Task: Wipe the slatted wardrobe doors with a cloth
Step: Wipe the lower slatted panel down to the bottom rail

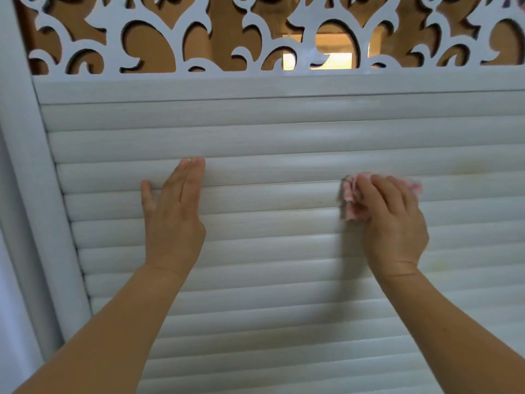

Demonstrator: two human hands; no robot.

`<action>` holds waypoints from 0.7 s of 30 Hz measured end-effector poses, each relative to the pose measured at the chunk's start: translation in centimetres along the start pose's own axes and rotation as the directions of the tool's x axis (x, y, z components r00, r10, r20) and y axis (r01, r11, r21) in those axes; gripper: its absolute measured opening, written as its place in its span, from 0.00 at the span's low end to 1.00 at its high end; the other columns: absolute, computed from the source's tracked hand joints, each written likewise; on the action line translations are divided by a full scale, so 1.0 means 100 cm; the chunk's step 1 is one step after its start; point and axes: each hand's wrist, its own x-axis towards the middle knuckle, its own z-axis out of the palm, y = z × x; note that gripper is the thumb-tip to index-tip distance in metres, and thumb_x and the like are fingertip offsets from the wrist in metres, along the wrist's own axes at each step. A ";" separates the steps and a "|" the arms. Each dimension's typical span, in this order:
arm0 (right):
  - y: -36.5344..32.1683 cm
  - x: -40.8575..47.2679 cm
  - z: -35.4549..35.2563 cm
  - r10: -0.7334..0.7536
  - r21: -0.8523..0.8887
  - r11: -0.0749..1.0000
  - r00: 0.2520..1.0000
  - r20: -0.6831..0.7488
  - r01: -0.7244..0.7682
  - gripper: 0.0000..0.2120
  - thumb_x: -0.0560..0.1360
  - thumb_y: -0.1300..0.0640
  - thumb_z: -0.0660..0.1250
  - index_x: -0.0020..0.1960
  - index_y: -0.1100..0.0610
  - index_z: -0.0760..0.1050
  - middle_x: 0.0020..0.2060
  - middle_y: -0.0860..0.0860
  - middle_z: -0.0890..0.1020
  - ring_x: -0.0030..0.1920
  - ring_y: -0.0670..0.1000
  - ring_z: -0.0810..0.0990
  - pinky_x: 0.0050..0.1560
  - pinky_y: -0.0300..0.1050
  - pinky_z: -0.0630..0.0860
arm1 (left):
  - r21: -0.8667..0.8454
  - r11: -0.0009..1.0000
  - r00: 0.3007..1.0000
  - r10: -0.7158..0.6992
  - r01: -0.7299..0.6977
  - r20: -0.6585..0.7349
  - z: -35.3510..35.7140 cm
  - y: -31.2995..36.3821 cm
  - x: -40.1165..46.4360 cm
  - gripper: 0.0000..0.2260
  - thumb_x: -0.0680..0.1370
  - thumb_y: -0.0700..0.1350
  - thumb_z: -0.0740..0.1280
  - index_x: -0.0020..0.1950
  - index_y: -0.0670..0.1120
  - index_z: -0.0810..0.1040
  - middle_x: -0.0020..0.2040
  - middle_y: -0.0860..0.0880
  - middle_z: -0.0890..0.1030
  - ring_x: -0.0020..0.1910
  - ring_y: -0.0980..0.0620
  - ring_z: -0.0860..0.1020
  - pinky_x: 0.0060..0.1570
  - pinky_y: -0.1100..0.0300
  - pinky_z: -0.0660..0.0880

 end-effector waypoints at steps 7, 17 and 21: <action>-0.084 -0.016 0.016 -0.042 0.109 0.993 0.997 -0.061 0.048 0.16 0.81 0.61 0.53 0.62 0.57 0.76 0.57 0.58 0.80 0.59 0.62 0.73 0.56 0.58 0.74 | -0.082 0.995 0.998 -0.057 0.056 -0.002 0.001 0.004 0.001 0.36 0.62 0.24 0.55 0.70 0.40 0.65 0.65 0.39 0.73 0.67 0.51 0.62 0.63 0.29 0.56; -0.138 -0.024 0.013 -0.325 0.095 0.941 0.946 0.001 0.324 0.17 0.76 0.59 0.58 0.58 0.51 0.81 0.53 0.51 0.82 0.57 0.56 0.72 0.56 0.57 0.75 | -0.025 0.998 0.996 -0.048 0.050 0.071 -0.007 0.002 0.002 0.33 0.65 0.35 0.45 0.71 0.41 0.64 0.68 0.41 0.70 0.69 0.47 0.65 0.64 0.31 0.56; -0.087 -0.021 -0.001 -0.276 0.016 0.961 0.959 0.071 0.275 0.15 0.74 0.55 0.59 0.57 0.50 0.80 0.50 0.51 0.82 0.55 0.55 0.71 0.52 0.50 0.74 | -0.017 1.000 0.997 -0.021 0.022 0.076 -0.008 0.002 0.000 0.33 0.65 0.31 0.48 0.70 0.41 0.65 0.68 0.42 0.70 0.69 0.48 0.63 0.63 0.30 0.57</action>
